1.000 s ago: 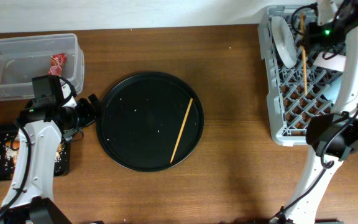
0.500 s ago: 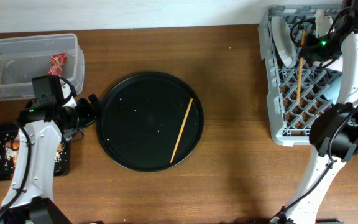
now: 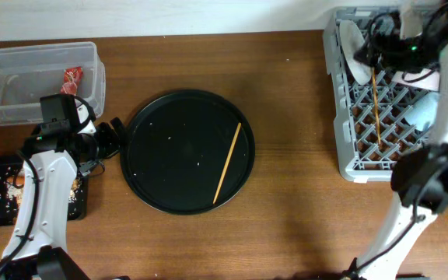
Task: Sort waste into correct bins and load items into the dishwasher rack
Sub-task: 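Return the right gripper to the tray and grasp the remaining chopstick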
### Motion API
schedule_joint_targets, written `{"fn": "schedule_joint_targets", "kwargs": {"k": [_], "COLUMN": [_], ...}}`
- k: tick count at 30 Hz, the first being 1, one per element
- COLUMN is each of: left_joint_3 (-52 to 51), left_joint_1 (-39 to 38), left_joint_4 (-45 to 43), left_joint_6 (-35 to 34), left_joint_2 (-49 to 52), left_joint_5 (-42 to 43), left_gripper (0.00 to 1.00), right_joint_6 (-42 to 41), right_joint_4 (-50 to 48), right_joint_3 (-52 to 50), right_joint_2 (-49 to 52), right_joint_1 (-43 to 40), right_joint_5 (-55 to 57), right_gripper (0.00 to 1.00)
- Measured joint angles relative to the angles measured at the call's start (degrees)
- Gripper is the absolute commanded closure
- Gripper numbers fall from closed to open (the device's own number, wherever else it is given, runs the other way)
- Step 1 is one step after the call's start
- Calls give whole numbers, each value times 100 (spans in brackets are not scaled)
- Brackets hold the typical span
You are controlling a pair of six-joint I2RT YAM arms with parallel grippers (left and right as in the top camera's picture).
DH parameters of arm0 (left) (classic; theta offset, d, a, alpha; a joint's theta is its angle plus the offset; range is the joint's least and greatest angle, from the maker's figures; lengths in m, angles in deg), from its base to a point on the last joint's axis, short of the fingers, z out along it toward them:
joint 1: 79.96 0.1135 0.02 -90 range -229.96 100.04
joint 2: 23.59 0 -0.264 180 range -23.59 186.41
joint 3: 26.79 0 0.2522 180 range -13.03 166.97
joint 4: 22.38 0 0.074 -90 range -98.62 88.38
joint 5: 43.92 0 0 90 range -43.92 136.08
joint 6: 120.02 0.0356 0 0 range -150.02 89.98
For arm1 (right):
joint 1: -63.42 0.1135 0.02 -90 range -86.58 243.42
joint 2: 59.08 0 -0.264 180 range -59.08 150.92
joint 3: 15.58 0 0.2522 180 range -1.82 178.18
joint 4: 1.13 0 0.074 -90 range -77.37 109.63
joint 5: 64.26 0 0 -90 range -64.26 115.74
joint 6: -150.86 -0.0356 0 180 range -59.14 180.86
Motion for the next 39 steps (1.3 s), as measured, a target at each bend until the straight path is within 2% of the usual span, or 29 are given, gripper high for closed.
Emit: {"fn": "schedule_joint_targets", "kwargs": {"k": [3, 6, 9, 10, 13, 17, 19, 21, 25, 27, 30, 35, 39], "left_joint_3": [0, 0, 0, 0, 0, 0, 0, 0, 0, 0, 0, 0, 0], "left_joint_1": [0, 0, 0, 0, 0, 0, 0, 0, 0, 0, 0, 0, 0], "left_joint_4": [-2, 2, -2, -2, 0, 0, 0, 0, 0, 0, 0, -4, -2], "left_joint_6": [0, 0, 0, 0, 0, 0, 0, 0, 0, 0, 0, 0, 0], "left_joint_2": [0, 0, 0, 0, 0, 0, 0, 0, 0, 0, 0, 0, 0], "left_joint_5": [0, 2, 0, 0, 2, 2, 2, 2, 2, 0, 2, 2, 0], "left_gripper": [1, 1, 1, 1, 1, 1, 1, 1, 1, 1, 1, 1, 1], "right_joint_6": [-4, -240, -1034, -1593, -2520, -3501, -4015, -4642, -5661, -5949, -6137, -6273, -6284], "right_joint_4": [245, 509, 739, 822, 839, 103, -380, -837, -1512, -1893, -2439, -3405, -3692], "right_joint_3": [0, 17, 20, 9, -50, -787, -1346, -2059, -3239, -3746, -4367, -5274, -5480], "right_joint_2": [-737, -1384, -1482, -1397, -1246, -1036, -914, -782, -636, -619, -616, -610, -610], "right_joint_1": [280, 1141, 2114, 2594, 3311, 4478, 4918, 5305, 5648, 5650, 5639, 5639, 5639], "right_joint_5": [-535, -531, 356, 922, 1762, 2317, 2492, 2763, 3165, 3257, 3292, 3134, 3053], "right_gripper": [2, 0, 2, 2, 2, 1, 9, 13, 16, 24, 32, 33, 36]}}
